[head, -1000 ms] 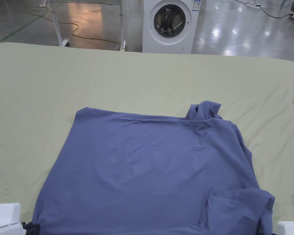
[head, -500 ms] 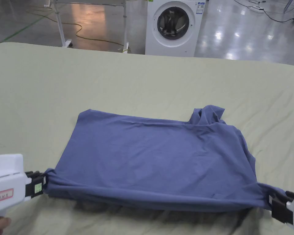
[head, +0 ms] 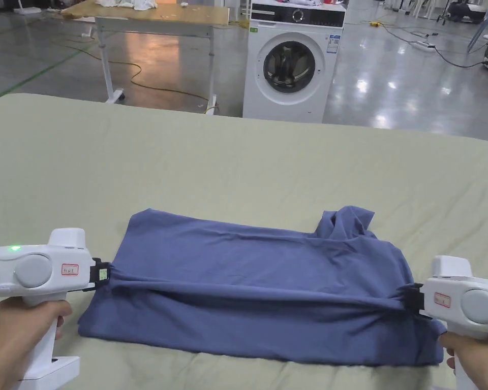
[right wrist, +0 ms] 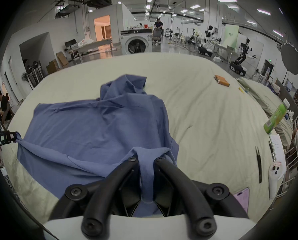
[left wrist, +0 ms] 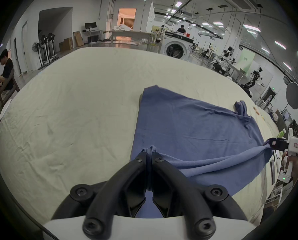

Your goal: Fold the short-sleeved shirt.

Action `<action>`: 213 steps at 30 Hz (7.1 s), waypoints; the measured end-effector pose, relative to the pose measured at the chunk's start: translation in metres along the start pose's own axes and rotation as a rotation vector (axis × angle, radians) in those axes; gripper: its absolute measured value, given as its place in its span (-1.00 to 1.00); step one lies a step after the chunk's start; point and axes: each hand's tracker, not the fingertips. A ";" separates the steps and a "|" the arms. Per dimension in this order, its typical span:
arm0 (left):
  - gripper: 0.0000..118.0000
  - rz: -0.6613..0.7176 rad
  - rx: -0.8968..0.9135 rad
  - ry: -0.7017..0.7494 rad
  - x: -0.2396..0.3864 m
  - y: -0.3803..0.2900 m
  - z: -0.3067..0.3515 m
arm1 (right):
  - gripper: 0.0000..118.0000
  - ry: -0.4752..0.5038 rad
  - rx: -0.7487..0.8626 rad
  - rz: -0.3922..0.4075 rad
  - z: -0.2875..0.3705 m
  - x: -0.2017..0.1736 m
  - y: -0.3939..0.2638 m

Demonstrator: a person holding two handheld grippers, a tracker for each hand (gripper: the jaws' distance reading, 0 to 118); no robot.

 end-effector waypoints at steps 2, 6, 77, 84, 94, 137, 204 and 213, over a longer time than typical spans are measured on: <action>-0.97 -0.001 -0.030 0.002 -0.001 0.002 -0.010 | -0.86 -0.007 -0.026 0.001 -0.015 0.000 0.001; -0.97 -0.003 -0.068 0.016 0.005 0.003 -0.024 | -0.83 -0.007 -0.056 -0.019 -0.035 0.001 -0.002; -0.99 -0.098 -0.197 0.102 0.024 -0.062 0.023 | -0.38 -0.040 0.152 -0.014 0.052 -0.004 -0.076; -0.99 -0.063 -0.132 0.062 0.012 -0.064 0.043 | -0.06 0.007 -0.075 0.037 -0.002 0.007 -0.071; -1.00 -0.046 -0.092 0.043 0.006 -0.061 0.051 | -0.87 0.030 -0.095 0.080 -0.002 -0.004 -0.072; -0.32 -0.051 -0.014 0.032 0.007 -0.142 0.118 | 0.15 -0.092 -0.056 0.148 0.137 -0.010 -0.147; -1.00 -0.170 -0.127 0.037 0.026 0.039 -0.059 | -1.00 -0.068 0.438 -0.040 0.065 -0.046 -0.034; -1.00 -0.148 0.031 0.016 0.015 0.025 -0.005 | -0.50 -0.069 0.076 0.021 -0.017 0.017 0.048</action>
